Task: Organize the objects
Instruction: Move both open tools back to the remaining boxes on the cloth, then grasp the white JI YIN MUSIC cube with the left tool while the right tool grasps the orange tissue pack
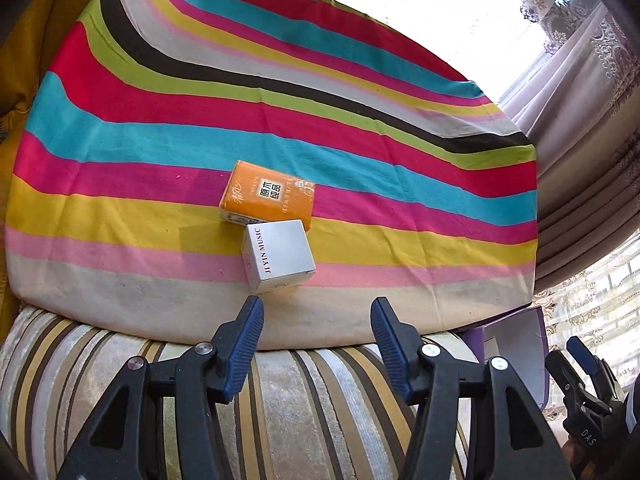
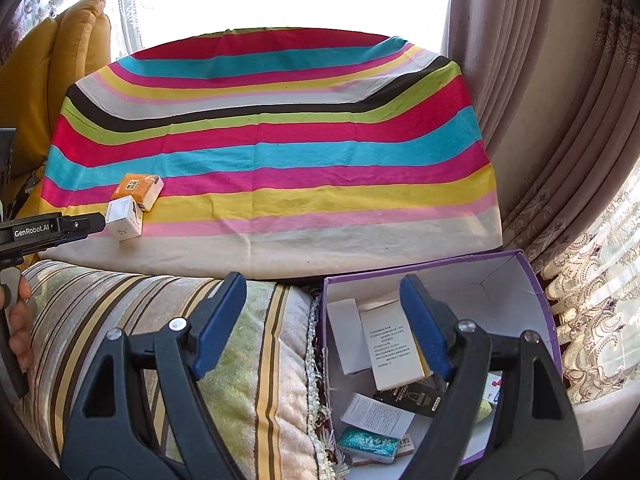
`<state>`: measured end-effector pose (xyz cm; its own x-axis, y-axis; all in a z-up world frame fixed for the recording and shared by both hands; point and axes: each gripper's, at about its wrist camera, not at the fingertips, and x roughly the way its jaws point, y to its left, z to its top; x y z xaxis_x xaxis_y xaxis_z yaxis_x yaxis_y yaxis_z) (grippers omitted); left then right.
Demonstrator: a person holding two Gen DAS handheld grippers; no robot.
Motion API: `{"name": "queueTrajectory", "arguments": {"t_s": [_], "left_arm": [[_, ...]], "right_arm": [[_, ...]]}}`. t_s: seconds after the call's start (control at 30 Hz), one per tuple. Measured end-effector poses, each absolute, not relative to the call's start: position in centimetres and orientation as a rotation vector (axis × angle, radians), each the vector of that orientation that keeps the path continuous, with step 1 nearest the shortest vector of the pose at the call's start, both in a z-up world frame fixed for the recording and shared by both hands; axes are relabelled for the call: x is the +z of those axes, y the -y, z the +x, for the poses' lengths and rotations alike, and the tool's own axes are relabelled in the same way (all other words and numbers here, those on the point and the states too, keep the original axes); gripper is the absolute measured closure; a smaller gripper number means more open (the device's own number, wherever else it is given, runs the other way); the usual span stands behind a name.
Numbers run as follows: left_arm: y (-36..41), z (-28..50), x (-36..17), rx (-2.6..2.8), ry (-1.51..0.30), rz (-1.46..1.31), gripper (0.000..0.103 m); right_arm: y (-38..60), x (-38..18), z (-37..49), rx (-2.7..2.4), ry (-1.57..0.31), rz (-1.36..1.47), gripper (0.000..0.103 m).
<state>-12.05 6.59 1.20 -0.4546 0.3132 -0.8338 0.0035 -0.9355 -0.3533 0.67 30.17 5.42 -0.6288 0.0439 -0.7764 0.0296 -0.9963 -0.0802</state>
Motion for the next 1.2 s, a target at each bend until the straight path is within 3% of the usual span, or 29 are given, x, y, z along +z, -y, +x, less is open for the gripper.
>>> {"name": "queueTrajectory", "arguments": {"t_s": [0.17,0.43,0.5,0.57,1.2], "left_arm": [[-6.8,-13.9,0.3,2.508,0.428,-1.578,0.037],[-7.1,-16.5,-1.6,2.479,0.4,-1.666,0.037],[-7.2,-16.8,-1.9,2.463,0.396,-1.673,0.039],[-7.1,-16.9,-2.2,2.45,0.393,-1.68,0.056],[0.9,-14.0,-0.8,2.547,0.482,-1.579,0.056]], "right_arm": [[-28.2,5.0,-0.7,2.861,0.169,-1.381,0.02],[-25.7,4.4,-2.9,2.903,0.196,-1.434,0.02],[-25.2,4.3,-3.4,2.91,0.2,-1.443,0.02],[-24.7,4.2,-3.9,2.917,0.196,-1.456,0.019],[-16.3,1.0,-9.0,2.912,0.156,-1.711,0.013]]}}
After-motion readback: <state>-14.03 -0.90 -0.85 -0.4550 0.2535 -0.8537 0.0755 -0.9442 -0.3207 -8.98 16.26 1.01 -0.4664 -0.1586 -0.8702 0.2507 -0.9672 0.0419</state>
